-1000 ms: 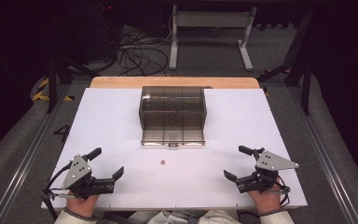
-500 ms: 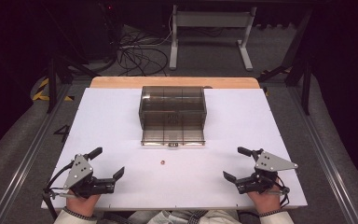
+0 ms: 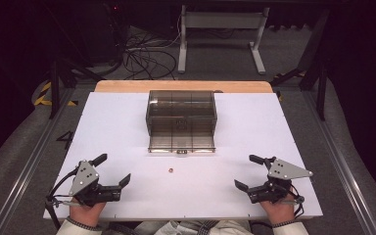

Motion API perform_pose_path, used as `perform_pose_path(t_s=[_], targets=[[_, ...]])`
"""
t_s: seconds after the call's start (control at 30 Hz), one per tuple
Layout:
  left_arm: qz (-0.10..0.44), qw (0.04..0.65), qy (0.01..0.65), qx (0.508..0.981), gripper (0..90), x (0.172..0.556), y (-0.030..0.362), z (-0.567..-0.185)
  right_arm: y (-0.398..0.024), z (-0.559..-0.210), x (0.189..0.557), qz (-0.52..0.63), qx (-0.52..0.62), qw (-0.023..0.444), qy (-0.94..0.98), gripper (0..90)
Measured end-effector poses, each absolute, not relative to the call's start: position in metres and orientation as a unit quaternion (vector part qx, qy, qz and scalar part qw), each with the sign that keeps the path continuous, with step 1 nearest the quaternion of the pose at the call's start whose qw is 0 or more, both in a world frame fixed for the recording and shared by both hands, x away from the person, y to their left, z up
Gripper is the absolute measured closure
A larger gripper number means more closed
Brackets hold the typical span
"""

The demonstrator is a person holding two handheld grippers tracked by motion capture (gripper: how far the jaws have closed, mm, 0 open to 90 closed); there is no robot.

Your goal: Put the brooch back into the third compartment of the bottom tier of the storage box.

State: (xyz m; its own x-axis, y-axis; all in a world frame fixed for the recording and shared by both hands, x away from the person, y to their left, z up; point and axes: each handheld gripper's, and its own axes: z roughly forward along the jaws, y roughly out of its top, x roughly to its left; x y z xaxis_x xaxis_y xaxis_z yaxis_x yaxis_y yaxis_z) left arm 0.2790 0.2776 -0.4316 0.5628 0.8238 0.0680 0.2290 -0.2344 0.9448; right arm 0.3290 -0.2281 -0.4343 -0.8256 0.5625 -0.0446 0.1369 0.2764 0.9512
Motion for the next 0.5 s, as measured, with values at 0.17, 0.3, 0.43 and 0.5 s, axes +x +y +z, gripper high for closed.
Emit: perform_pose_path(t_s=[0.17,0.3,0.43,0.5], targets=[[0.273,0.510,0.360,0.732,3.3,0.281,0.278,-0.430,-0.228,-0.434,0.329,0.558,0.224,0.190,0.776,3.5],[0.265,0.510,0.358,0.736,3.5,0.283,0.277,-0.427,-0.228,-0.435,0.329,0.556,0.224,0.188,0.778,3.7],[0.250,0.511,0.353,0.743,3.5,0.287,0.274,-0.422,-0.227,-0.435,0.329,0.555,0.224,0.187,0.779,3.8],[0.246,0.510,0.350,0.747,3.5,0.290,0.272,-0.419,-0.227,-0.435,0.329,0.555,0.224,0.187,0.779,3.8]])
